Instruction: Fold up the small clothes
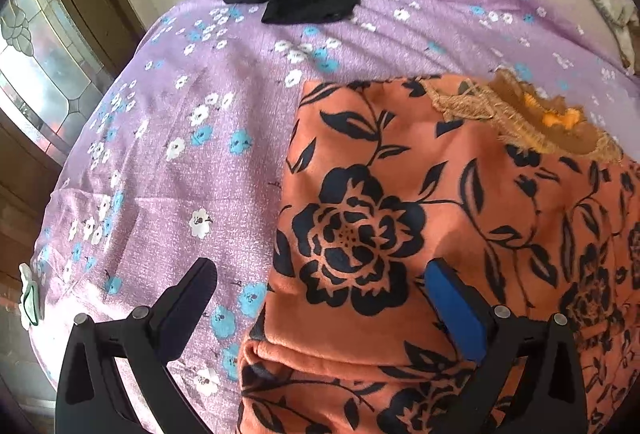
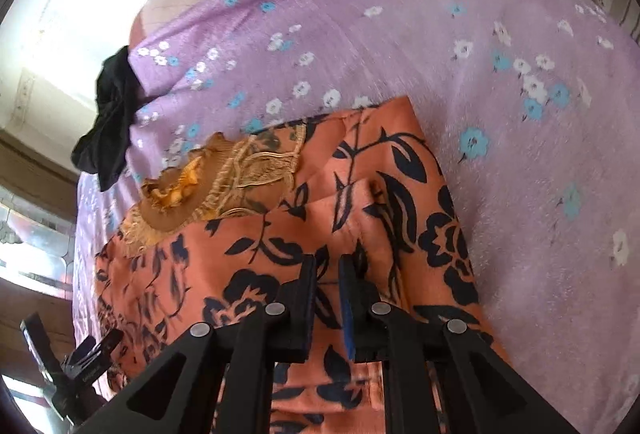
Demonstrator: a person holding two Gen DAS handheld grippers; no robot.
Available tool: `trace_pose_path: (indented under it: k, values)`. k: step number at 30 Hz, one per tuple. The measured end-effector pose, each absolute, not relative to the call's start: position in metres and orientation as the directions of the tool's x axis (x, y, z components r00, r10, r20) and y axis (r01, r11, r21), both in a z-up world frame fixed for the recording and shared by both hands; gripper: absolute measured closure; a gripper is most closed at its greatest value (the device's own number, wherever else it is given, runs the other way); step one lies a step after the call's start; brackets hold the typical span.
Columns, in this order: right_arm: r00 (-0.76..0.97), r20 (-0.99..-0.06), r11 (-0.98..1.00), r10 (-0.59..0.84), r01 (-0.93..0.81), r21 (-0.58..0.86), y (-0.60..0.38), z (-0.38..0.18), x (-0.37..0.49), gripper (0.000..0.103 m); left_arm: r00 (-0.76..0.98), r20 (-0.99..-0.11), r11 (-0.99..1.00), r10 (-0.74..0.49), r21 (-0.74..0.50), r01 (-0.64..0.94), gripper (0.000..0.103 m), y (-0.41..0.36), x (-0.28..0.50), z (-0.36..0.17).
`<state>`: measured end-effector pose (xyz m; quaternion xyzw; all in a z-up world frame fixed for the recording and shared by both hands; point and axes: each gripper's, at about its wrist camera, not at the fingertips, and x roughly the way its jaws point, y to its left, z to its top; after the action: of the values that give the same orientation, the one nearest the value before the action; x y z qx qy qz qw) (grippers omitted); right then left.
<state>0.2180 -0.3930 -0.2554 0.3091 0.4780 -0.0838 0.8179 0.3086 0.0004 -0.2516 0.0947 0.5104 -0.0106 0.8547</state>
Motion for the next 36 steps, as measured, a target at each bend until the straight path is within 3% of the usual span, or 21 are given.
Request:
trace_pose_path:
  k: [9, 11, 12, 13, 15, 18, 26, 36]
  values:
    - [0.645, -0.745, 0.791, 0.171, 0.36, 0.494, -0.402, -0.225, 0.144, 0.089, 0.533, -0.846, 0.994, 0.023, 0.076, 0.078, 0.0, 0.038, 0.265, -0.227]
    - [0.659, -0.733, 0.772, 0.172, 0.373, 0.516, -0.407, -0.223, 0.126, 0.08, 0.527, -0.85, 0.996, 0.025, 0.067, 0.062, 0.0, 0.047, 0.254, -0.228]
    - [0.661, -0.73, 0.764, 0.173, 0.377, 0.523, -0.408, -0.222, 0.116, 0.07, 0.524, -0.851, 0.996, 0.03, 0.071, 0.058, 0.0, 0.05, 0.247, -0.229]
    - [0.66, -0.73, 0.762, 0.178, 0.377, 0.527, -0.408, -0.221, 0.106, 0.052, 0.518, -0.855, 0.996, 0.034, 0.074, 0.056, 0.0, 0.053, 0.24, -0.232]
    - [0.652, -0.737, 0.766, 0.178, 0.379, 0.52, -0.405, -0.218, 0.087, 0.028, 0.494, -0.869, 0.997, 0.023, 0.057, 0.053, 0.0, 0.061, 0.224, -0.238]
    - [0.623, -0.756, 0.781, 0.203, 0.363, 0.509, -0.397, -0.217, 0.056, 0.028, 0.464, -0.885, 0.998, -0.029, -0.003, 0.058, 0.0, 0.076, 0.198, -0.24]
    - [0.488, -0.821, 0.733, 0.296, 0.435, 0.523, -0.379, -0.242, -0.028, 0.028, 0.426, -0.903, 0.995, -0.055, -0.014, 0.1, 0.0, 0.076, 0.151, -0.246]
    - [0.26, -0.932, 0.803, 0.251, 0.481, 0.351, -0.343, -0.283, -0.046, 0.029, 0.304, -0.952, 0.99, -0.045, -0.001, 0.143, 0.0, 0.083, 0.087, -0.269]
